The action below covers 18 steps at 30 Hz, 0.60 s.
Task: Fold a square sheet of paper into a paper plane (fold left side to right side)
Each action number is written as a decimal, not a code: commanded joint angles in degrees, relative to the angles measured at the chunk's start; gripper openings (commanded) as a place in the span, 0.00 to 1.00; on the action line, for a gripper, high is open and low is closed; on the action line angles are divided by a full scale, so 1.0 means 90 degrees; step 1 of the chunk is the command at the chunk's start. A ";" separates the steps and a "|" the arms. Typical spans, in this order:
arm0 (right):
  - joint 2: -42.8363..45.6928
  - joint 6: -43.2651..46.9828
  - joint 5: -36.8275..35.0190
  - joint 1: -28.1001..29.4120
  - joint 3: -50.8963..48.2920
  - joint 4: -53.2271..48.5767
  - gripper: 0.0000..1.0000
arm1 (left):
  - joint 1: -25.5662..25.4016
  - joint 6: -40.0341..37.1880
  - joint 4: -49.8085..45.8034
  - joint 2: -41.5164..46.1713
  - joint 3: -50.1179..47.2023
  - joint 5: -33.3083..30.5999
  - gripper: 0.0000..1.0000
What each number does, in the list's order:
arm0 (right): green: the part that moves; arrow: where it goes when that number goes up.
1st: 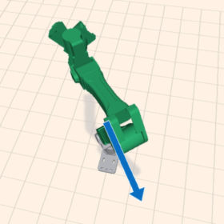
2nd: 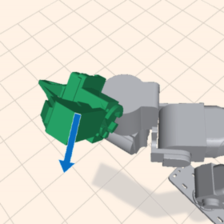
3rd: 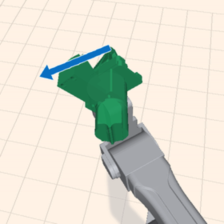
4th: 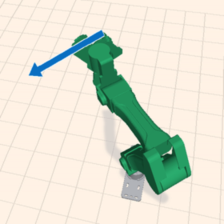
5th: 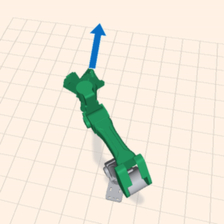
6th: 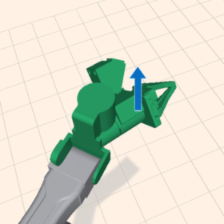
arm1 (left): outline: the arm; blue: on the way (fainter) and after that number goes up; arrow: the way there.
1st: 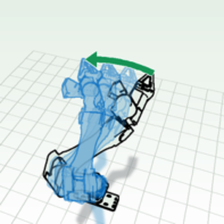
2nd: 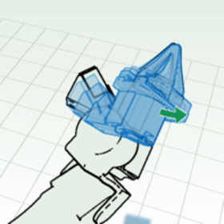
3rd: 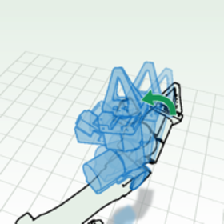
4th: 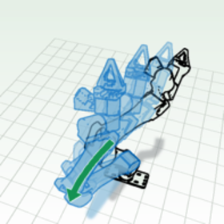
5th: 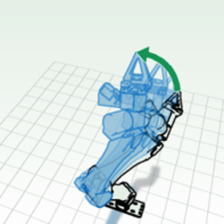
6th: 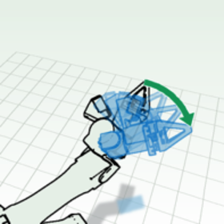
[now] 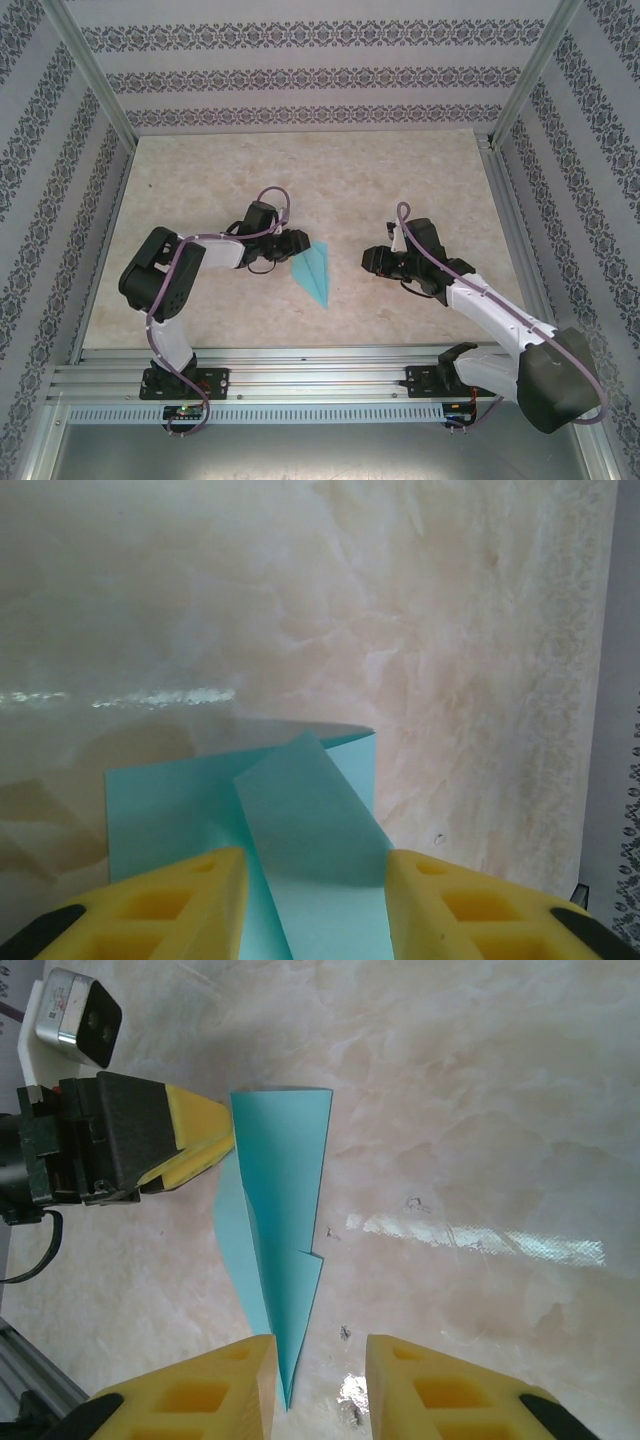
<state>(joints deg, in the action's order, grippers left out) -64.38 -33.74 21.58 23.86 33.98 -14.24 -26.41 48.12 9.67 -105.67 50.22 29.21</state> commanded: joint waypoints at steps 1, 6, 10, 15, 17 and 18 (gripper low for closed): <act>-0.0079 -0.0012 0.0232 -0.0036 -0.0092 0.0287 0.30 | -0.0059 -0.0044 0.0129 -0.0145 0.0187 -0.0069 0.41; -0.0200 -0.0031 0.0335 -0.0033 -0.0102 0.0408 0.29 | -0.0073 -0.0044 0.0148 -0.0344 0.0303 0.0042 0.42; -0.0268 -0.0050 0.0375 -0.0031 -0.0094 0.0441 0.29 | -0.0102 -0.0018 0.0186 -0.0446 0.0391 0.0084 0.41; -0.0325 -0.0069 0.0437 -0.0033 -0.0125 0.0531 0.29 | -0.0115 -0.0070 0.0185 -0.0458 0.0505 0.0120 0.34; -0.0361 -0.0097 0.0503 -0.0031 -0.0165 0.0620 0.29 | -0.0117 -0.0081 0.0190 -0.0456 0.0533 0.0166 0.31; -0.0382 -0.0113 0.0544 -0.0025 -0.0180 0.0692 0.29 | -0.0113 -0.0084 0.0209 -0.0443 0.0543 0.0179 0.29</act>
<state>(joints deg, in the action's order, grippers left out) -67.20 -34.22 24.62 23.86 33.26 -10.96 -26.79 48.10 9.82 -109.23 53.65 29.74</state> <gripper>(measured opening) 0.292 0.300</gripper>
